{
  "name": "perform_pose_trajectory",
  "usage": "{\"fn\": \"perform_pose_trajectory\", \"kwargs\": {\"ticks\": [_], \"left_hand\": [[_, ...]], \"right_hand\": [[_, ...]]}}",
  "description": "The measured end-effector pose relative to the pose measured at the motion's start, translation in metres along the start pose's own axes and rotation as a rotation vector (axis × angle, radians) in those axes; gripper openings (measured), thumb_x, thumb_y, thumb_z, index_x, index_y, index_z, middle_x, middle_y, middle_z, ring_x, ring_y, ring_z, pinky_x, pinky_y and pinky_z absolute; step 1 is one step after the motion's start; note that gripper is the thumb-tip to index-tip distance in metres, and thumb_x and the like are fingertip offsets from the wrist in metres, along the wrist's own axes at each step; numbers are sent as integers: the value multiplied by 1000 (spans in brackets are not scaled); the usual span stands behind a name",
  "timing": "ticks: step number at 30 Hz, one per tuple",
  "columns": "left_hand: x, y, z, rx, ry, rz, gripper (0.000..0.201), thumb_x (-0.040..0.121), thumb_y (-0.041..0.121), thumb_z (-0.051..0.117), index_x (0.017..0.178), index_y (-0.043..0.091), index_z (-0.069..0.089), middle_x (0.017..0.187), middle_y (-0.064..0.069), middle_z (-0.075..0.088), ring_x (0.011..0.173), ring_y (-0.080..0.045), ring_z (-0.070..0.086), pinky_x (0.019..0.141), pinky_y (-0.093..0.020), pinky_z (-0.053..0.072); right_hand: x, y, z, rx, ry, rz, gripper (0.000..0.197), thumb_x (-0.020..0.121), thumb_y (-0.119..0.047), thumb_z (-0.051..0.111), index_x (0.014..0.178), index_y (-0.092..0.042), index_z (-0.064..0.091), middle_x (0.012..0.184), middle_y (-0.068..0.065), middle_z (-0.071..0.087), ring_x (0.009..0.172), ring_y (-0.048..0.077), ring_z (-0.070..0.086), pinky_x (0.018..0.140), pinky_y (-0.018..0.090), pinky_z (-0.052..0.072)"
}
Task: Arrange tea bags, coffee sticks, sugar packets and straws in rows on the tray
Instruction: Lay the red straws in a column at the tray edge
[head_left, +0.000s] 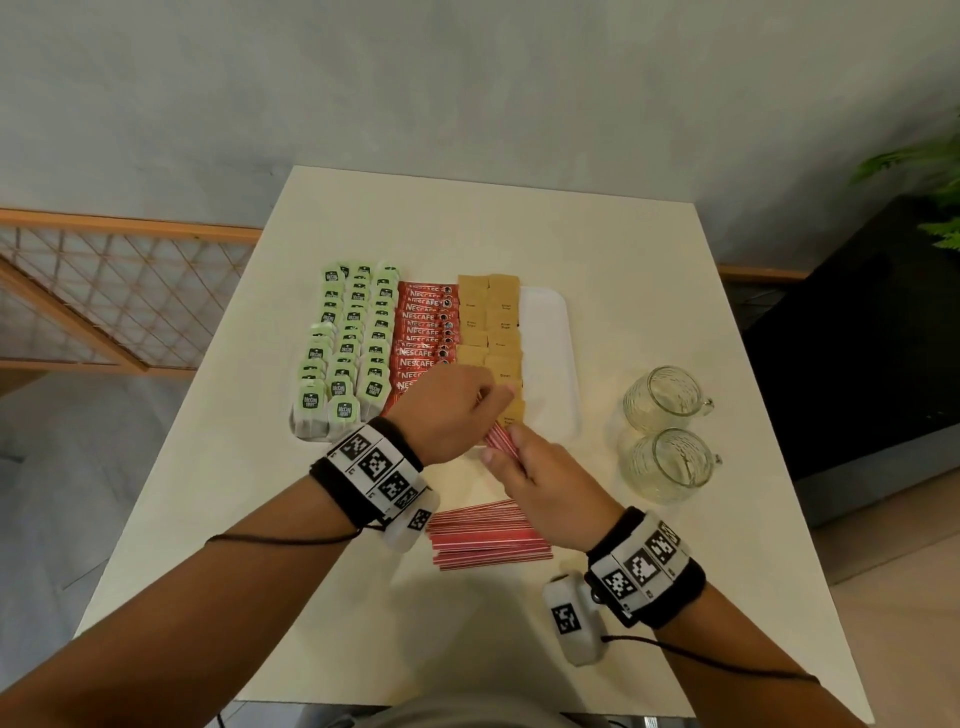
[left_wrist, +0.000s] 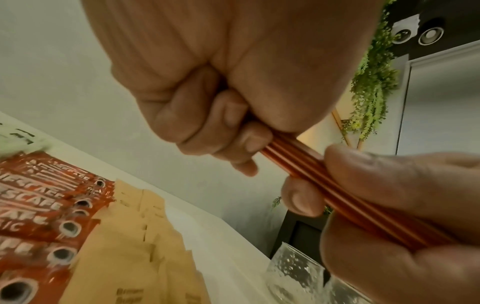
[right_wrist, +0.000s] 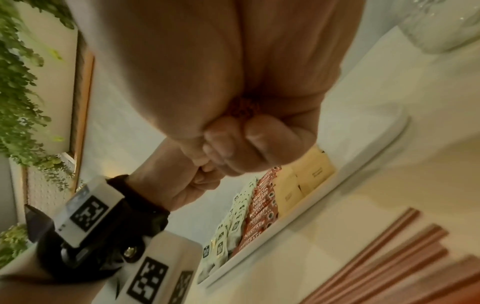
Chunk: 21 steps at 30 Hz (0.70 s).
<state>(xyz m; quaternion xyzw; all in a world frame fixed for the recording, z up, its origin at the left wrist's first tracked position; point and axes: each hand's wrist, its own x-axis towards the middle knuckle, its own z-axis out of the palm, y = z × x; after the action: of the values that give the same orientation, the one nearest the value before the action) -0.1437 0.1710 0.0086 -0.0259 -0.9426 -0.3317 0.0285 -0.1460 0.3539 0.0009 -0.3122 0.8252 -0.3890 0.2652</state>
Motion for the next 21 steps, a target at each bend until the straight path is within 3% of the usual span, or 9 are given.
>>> {"fn": "perform_pose_trajectory", "kwargs": {"ticks": [2, 6, 10, 12, 16, 21], "left_hand": [[7, 7, -5, 7, 52, -60, 47, 102, 46, 44, 63, 19, 50, 56, 3, 52, 51, -13, 46, 53, -31, 35], [27, 17, -11, 89, 44, -64, 54, 104, 36, 40, 55, 14, 42, 49, 2, 41, 46, -15, 36, 52, -32, 28], [54, 13, -16, 124, -69, -1, 52, 104, 26, 41, 54, 13, 38, 49, 0, 40, 46, -15, 35, 54, -31, 31], [67, 10, -17, 127, -119, 12, 52, 104, 27, 40, 54, 11, 39, 50, -2, 41, 47, -16, 36, 55, -34, 34], [92, 6, -19, 154, -202, 63, 51, 105, 27, 40, 58, 5, 43, 55, -10, 44, 52, -21, 38, 57, -37, 33], [127, -1, -19, 138, -198, 56, 47, 103, 25, 42, 60, 6, 42, 59, -12, 44, 56, -20, 38, 59, -40, 35]], "right_hand": [[5, -2, 0, -3, 66, -3, 27, 106, -44, 41, 97, -20, 47, 65, -5, 52, 48, 8, 44, 50, 28, 35], [16, -6, 3, -12, 182, 13, 25, 108, -42, 38, 97, -21, 46, 65, -3, 55, 47, 10, 47, 49, 29, 32], [32, -8, -9, -51, 151, 83, 35, 107, -48, 35, 98, -16, 48, 74, 7, 63, 57, 25, 60, 54, 41, 47], [40, -9, -20, -111, 121, 87, 40, 105, -50, 39, 91, -15, 52, 73, 7, 66, 61, 26, 64, 58, 41, 49], [60, -9, -49, -259, 132, 101, 51, 99, -49, 53, 60, -16, 48, 53, -2, 51, 48, 15, 47, 50, 32, 35], [91, 1, -73, -234, 103, 156, 52, 95, -40, 59, 55, -14, 40, 51, 2, 42, 45, 14, 37, 47, 29, 31]]}}
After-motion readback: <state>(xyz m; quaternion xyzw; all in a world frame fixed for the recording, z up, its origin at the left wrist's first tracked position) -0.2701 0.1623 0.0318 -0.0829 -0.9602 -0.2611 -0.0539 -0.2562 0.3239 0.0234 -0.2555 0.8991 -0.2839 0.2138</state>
